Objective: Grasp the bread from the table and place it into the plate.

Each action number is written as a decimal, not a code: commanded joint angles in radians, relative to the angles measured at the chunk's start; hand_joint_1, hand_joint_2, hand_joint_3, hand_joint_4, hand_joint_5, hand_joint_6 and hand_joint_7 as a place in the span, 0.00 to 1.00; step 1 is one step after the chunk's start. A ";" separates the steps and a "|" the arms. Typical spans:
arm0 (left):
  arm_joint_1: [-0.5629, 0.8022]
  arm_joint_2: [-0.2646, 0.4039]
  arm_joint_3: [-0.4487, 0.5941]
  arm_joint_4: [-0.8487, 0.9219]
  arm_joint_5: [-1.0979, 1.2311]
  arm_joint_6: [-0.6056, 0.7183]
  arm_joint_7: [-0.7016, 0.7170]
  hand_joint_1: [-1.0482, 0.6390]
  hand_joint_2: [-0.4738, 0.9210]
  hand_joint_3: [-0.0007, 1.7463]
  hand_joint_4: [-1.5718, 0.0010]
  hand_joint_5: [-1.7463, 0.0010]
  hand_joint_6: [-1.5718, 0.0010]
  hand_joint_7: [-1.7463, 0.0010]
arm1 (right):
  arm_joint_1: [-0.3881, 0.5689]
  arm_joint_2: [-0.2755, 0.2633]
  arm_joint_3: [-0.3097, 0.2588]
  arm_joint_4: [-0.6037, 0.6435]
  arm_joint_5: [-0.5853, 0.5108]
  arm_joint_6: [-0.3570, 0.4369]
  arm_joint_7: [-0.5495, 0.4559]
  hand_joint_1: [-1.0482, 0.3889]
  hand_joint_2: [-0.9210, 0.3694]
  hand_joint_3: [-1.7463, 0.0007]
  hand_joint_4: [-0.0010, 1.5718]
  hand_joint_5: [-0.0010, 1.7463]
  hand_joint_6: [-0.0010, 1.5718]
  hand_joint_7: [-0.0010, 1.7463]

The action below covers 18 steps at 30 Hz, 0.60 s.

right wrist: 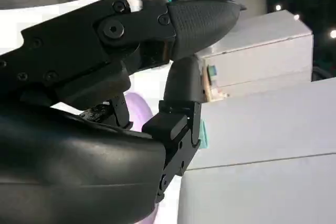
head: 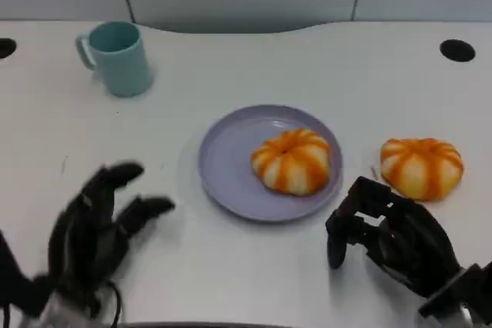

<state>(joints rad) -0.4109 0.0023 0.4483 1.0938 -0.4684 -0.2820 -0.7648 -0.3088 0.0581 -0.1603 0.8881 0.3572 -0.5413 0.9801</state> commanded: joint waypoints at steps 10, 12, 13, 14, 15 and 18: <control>0.085 -0.063 -0.007 -0.065 -0.037 0.092 0.019 0.00 0.99 0.01 0.52 0.31 0.51 0.41 | -0.026 -0.081 -0.016 0.075 -0.013 0.010 0.028 0.23 0.00 0.85 0.39 1.00 0.33 0.77; 0.082 -0.063 -0.005 -0.066 -0.048 0.103 0.025 0.00 0.99 0.01 0.48 0.34 0.50 0.41 | -0.023 -0.082 -0.018 0.072 -0.012 0.014 0.028 0.23 0.00 0.86 0.39 1.00 0.33 0.76; 0.082 -0.063 -0.006 -0.067 -0.050 0.105 0.027 0.00 0.99 0.01 0.47 0.35 0.50 0.40 | -0.022 -0.082 -0.018 0.071 -0.013 0.013 0.028 0.23 0.00 0.86 0.40 1.00 0.33 0.76; 0.082 -0.063 -0.006 -0.068 -0.051 0.107 0.028 0.00 0.99 0.01 0.47 0.35 0.50 0.40 | -0.021 -0.082 -0.018 0.070 -0.013 0.012 0.027 0.23 0.00 0.86 0.40 1.00 0.33 0.76; 0.082 -0.063 -0.007 -0.068 -0.052 0.108 0.028 0.00 0.99 0.01 0.47 0.35 0.50 0.40 | -0.021 -0.082 -0.019 0.070 -0.013 0.012 0.028 0.23 0.00 0.86 0.40 1.00 0.33 0.76; 0.051 -0.046 0.033 -0.066 -0.135 0.277 -0.006 0.00 0.94 0.00 0.47 0.35 0.51 0.40 | -0.013 -0.084 -0.010 0.066 -0.038 -0.014 -0.003 0.22 0.00 0.86 0.41 1.00 0.33 0.76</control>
<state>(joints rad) -0.3686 -0.0582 0.4572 1.0025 -0.5599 -0.1347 -0.7660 -0.3279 -0.0065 -0.1726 0.9621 0.3354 -0.5376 0.9976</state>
